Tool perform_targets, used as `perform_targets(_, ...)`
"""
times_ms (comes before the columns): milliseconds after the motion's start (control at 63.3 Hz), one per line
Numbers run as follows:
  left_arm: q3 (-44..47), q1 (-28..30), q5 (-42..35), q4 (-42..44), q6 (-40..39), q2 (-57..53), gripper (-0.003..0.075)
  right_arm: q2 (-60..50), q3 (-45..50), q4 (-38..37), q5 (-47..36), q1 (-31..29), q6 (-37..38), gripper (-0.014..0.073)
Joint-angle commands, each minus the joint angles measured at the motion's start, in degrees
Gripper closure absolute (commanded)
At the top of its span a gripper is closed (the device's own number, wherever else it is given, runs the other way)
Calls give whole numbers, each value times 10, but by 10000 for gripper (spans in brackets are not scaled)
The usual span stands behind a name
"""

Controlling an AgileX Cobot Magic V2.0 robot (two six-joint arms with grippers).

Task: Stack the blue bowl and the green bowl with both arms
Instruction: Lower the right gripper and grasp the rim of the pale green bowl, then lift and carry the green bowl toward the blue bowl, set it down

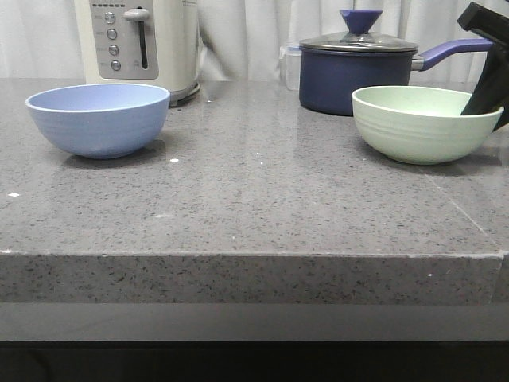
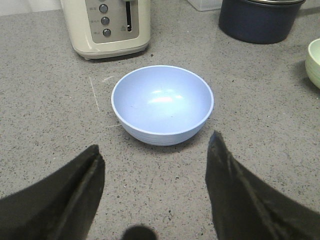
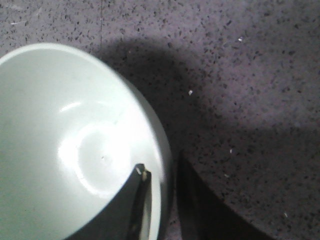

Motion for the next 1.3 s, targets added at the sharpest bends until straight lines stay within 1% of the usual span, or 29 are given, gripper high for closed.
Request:
perform_targets(0, -21, -5, -45, -6, 0, 3, 279, -23, -19, 19, -13, -1, -9, 537)
perform_targets(142, -21, -5, -45, -6, 0, 3, 279, -26, -19, 18, -14, -1, -9, 664)
perform_targets(190, -21, -5, -45, -6, 0, 3, 279, -31, -19, 18, -14, -1, -9, 648)
perform_targets(395, -21, -5, -45, -6, 0, 3, 279, -64, -23, 11, -12, 4, -10, 648)
perform_targets(505, -21, -5, -45, -6, 0, 3, 280, -69, -62, -33, 14, 45, 0, 648)
perform_targets(600, -21, -5, -45, -6, 0, 3, 280, -68, -95, -82, 14, 95, 41, 648)
perform_targets(742, -21, -5, -45, -6, 0, 3, 280, -47, -151, -189, 15, 188, 125, 648)
perform_targets(790, -21, -5, -45, -6, 0, 3, 280, -39, -162, -210, 15, 211, 146, 648)
perform_targets(900, -21, -5, -45, -6, 0, 3, 280, -15, -184, -216, 15, 244, 167, 648)
perform_targets(1058, -21, -5, -45, -6, 0, 3, 280, 24, -208, -217, 14, 276, 173, 648)
perform_targets(1279, -21, -5, -45, -6, 0, 3, 280, 61, -214, -218, 9, 283, 181, 648)
